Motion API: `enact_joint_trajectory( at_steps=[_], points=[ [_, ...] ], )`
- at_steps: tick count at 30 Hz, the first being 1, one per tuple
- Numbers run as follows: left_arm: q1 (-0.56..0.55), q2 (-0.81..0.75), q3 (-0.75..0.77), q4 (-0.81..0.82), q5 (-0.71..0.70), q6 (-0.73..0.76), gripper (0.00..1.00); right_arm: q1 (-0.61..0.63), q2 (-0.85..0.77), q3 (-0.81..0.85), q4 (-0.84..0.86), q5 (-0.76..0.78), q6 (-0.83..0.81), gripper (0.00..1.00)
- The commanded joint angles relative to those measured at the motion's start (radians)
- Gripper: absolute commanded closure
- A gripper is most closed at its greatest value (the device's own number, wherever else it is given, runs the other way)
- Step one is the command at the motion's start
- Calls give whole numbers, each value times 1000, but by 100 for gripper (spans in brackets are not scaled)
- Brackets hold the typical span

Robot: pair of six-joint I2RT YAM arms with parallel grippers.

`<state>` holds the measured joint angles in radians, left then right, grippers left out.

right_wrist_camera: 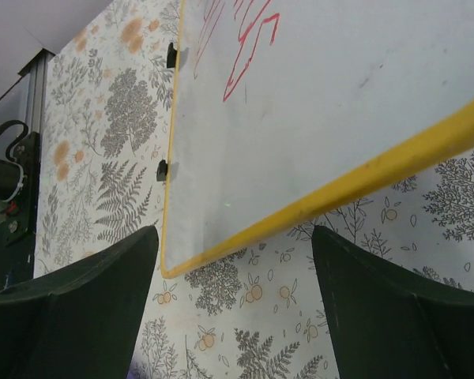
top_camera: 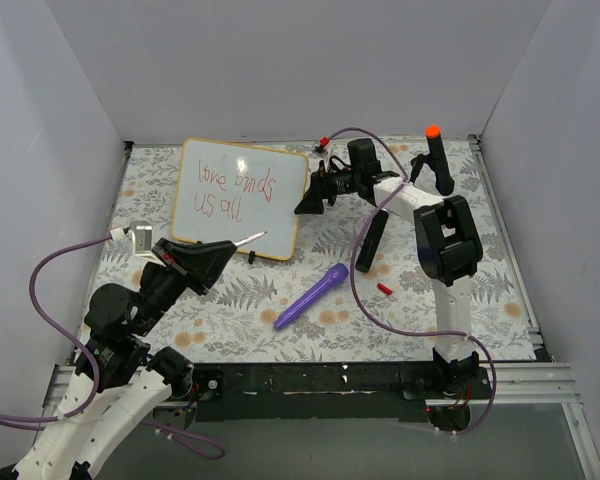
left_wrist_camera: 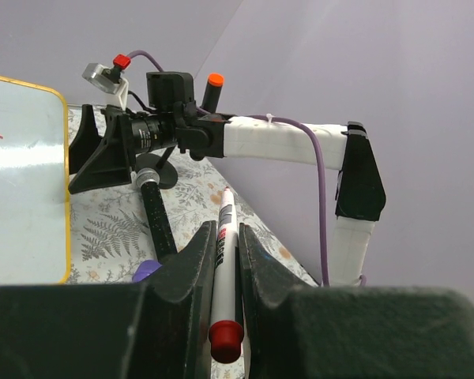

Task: Write a sentence on the whiteboard
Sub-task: Place the whiteboard on the whiteboard stand, then close the whiteboard marker at the center of the board.

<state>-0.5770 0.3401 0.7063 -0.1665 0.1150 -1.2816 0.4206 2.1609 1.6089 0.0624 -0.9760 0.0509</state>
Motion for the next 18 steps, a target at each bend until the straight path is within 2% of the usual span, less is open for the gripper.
enact_joint_trajectory(
  at_steps=[1,7,10,11,12,14,16,17,18],
  points=[
    [6,-10,-10,-4,25,-2,100,-6,-104,-47,-61,62,-129,13],
    [6,-23,-25,7,32,7,100,-5,-240,-70,-312,108,-310,13],
    [6,-23,-43,38,49,10,100,-6,-323,-61,-523,112,-474,13],
    [6,-23,-50,59,66,10,100,-6,-369,-60,-644,112,-526,13],
    [6,-23,-57,70,75,5,100,-6,-393,-63,-704,114,-615,14],
    [6,-23,-76,105,98,1,100,-6,-493,-108,-827,154,-686,14],
    [6,-19,-85,123,129,-4,100,-8,-588,-188,-840,231,-724,13],
    [6,-21,-96,140,136,-4,100,-9,-698,-231,-807,261,-724,12],
    [6,-23,-100,147,155,-5,100,-11,-758,-335,-778,290,-718,11]
  ],
)
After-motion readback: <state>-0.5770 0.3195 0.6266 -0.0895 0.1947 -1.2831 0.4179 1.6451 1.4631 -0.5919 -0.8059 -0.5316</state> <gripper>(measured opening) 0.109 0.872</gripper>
